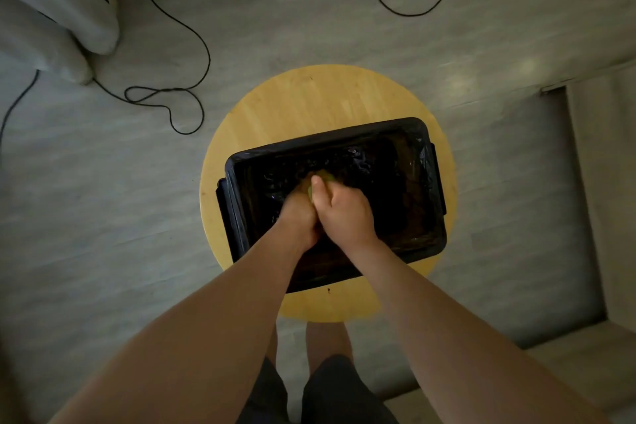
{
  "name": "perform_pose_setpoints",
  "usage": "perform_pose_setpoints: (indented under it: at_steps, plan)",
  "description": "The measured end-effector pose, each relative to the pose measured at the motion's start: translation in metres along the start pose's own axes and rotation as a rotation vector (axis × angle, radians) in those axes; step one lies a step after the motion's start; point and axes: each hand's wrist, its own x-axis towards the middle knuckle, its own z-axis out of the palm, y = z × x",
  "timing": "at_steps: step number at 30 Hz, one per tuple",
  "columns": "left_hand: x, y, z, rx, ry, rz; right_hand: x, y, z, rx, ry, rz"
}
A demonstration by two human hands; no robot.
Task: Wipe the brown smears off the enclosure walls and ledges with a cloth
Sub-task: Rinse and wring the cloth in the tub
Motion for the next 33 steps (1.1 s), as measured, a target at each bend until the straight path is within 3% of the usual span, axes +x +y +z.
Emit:
perform_pose_setpoints:
  at_steps: [4, 9, 11, 15, 17, 20, 23, 25, 28, 33]
  plan:
    - [-0.006, -0.01, -0.012, -0.064, 0.067, 0.074, 0.024, 0.013, 0.003, -0.221, 0.002, -0.022]
    - [-0.011, -0.011, -0.026, -0.086, 0.142, 0.042, 0.031, 0.033, 0.004, -0.016, 0.257, 0.456]
    - [-0.01, -0.007, -0.027, -0.081, 0.143, 0.035, 0.024, 0.03, 0.009, 0.005, 0.201, 0.506]
    - [-0.005, -0.006, -0.02, -0.142, 0.041, -0.06, 0.01, 0.016, 0.018, 0.227, -0.209, 0.467]
    - [-0.003, -0.007, -0.02, -0.195, -0.002, -0.093, 0.002, 0.006, 0.017, 0.241, -0.265, 0.378]
    - [-0.004, -0.001, -0.022, -0.177, -0.042, -0.118, -0.015, -0.015, 0.008, 0.235, -0.219, 0.229]
    - [-0.005, 0.006, -0.02, -0.093, 0.026, -0.125, -0.027, -0.031, -0.007, 0.319, -0.22, 0.106]
    - [-0.006, 0.006, -0.017, -0.064, 0.038, -0.102, -0.024, -0.032, -0.008, 0.193, -0.212, 0.025]
    - [-0.012, 0.007, -0.009, -0.116, 0.022, -0.113, -0.008, -0.018, 0.002, -0.008, -0.056, 0.007]
    - [-0.009, -0.005, -0.007, -0.011, 0.001, 0.112, 0.028, 0.03, 0.004, -0.358, 0.041, 0.048]
